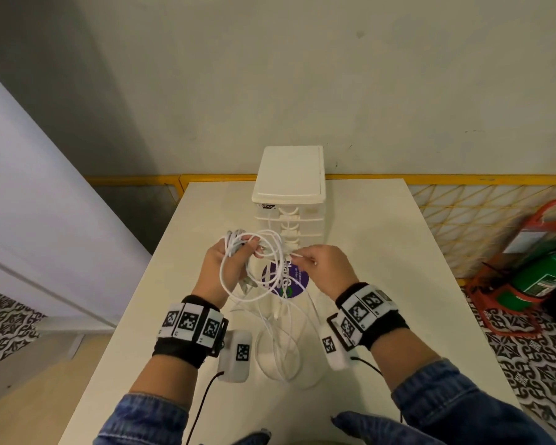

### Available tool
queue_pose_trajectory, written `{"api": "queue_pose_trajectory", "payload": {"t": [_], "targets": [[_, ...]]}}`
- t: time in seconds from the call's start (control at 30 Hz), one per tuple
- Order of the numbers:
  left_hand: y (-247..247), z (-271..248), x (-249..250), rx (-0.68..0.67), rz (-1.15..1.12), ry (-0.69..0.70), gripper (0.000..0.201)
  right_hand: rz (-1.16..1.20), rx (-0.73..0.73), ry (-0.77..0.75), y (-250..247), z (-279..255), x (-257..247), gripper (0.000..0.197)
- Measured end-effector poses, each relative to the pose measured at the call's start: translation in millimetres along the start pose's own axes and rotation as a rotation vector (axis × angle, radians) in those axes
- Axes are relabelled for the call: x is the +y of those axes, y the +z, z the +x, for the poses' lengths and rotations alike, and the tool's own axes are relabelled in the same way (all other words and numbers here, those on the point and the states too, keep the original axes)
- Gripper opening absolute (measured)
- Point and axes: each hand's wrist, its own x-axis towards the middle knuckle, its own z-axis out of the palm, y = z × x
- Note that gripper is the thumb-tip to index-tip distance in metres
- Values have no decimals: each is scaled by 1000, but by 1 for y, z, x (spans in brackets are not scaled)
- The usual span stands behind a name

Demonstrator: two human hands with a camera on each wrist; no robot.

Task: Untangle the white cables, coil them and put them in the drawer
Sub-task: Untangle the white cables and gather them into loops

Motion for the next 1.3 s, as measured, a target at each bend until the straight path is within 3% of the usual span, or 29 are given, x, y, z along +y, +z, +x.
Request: {"api": "queue_pose_trajectory", "payload": {"t": [0.1, 0.2, 0.3, 0.4, 0.47, 0.53, 0.6, 0.67, 0.7, 0.77, 0.9, 1.0, 1.1, 1.17, 1.3], "targets": [[-14, 5, 1, 121, -24, -22, 14, -55, 112, 133, -3, -1, 24, 24], [-38, 9, 1, 294, -29, -1, 13, -124, 168, 408, -16, -9, 79, 24], [-55, 13, 1, 321, -44, 28, 14, -189, 122, 554, -22, -23, 117, 25], [-49, 14, -3, 201, -98, 13, 13, -174, 2, 534, -14, -28, 114, 31], [-35, 9, -6, 117, -22, 9, 10, -228, -59, 498, -8, -26, 99, 49], [-19, 7, -9, 86, 44, -24, 24, -204, 41, 349, -7, -20, 76, 56], [-4, 4, -8, 50, 112, -31, 27, 57, 63, 178, -7, -16, 46, 55], [9, 1, -2, -20, 166, 25, 14, 409, -154, 125, -5, -17, 12, 63], [14, 0, 1, -59, 185, 71, 8, 552, -231, 132, -2, -19, 0, 61], [16, 0, 5, -79, 228, 116, 9, 744, -252, 198, 0, -22, -10, 42], [-4, 13, 5, -87, 513, 65, 45, 607, -230, 233, -7, -24, -5, 18], [-11, 12, 8, -181, 686, 84, 42, 477, -126, 205, -15, -19, 12, 15], [-18, 11, 13, -231, 783, 97, 29, 306, 104, 192, -24, -17, 31, 14], [-23, 11, 16, -245, 790, 66, 24, 321, 262, 264, -32, -17, 44, 13], [-24, 10, 19, -277, 747, 29, 28, 315, 384, 341, -36, -13, 65, 19]]}}
